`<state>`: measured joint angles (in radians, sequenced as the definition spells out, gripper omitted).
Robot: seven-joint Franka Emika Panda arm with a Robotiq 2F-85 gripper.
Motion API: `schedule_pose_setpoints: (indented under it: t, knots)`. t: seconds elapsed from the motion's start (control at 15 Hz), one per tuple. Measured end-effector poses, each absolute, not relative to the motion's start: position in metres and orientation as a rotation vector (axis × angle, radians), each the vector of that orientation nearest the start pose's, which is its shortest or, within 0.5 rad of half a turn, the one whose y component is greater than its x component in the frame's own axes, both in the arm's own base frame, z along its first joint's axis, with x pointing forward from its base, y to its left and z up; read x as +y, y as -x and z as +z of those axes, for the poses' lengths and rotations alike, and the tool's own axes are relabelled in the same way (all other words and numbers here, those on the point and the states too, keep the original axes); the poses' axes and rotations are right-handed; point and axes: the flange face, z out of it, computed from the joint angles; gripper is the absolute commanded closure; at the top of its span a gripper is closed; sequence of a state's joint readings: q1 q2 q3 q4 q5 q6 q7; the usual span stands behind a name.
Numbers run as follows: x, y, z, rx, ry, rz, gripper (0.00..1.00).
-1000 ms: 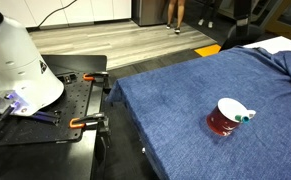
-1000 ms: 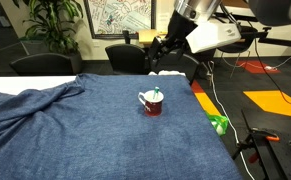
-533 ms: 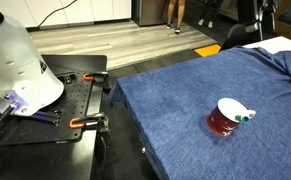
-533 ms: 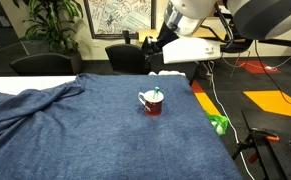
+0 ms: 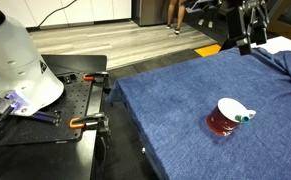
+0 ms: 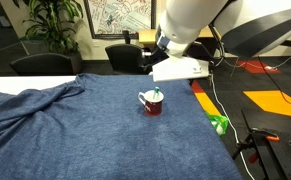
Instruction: Pick the marker from the cup and put it on the table
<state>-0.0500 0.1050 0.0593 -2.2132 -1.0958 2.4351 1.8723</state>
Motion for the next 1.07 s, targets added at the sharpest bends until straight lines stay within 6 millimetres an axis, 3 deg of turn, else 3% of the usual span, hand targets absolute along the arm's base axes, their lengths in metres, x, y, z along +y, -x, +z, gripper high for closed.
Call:
schedule_pose_setpoints:
  t: [0.13,0.27,0.73,1.07]
  knots:
    - [-0.001,-0.553,0.343,1.67,2.846,-1.135,0.0]
    - [-0.004,-0.551,0.342,1.823,2.774,-1.186,0.0]
    - [0.007,-0.541,0.33,2.317,2.374,-1.344,0.0]
    - [0.004,-0.546,0.307,2.47,2.187,-1.333,0.0]
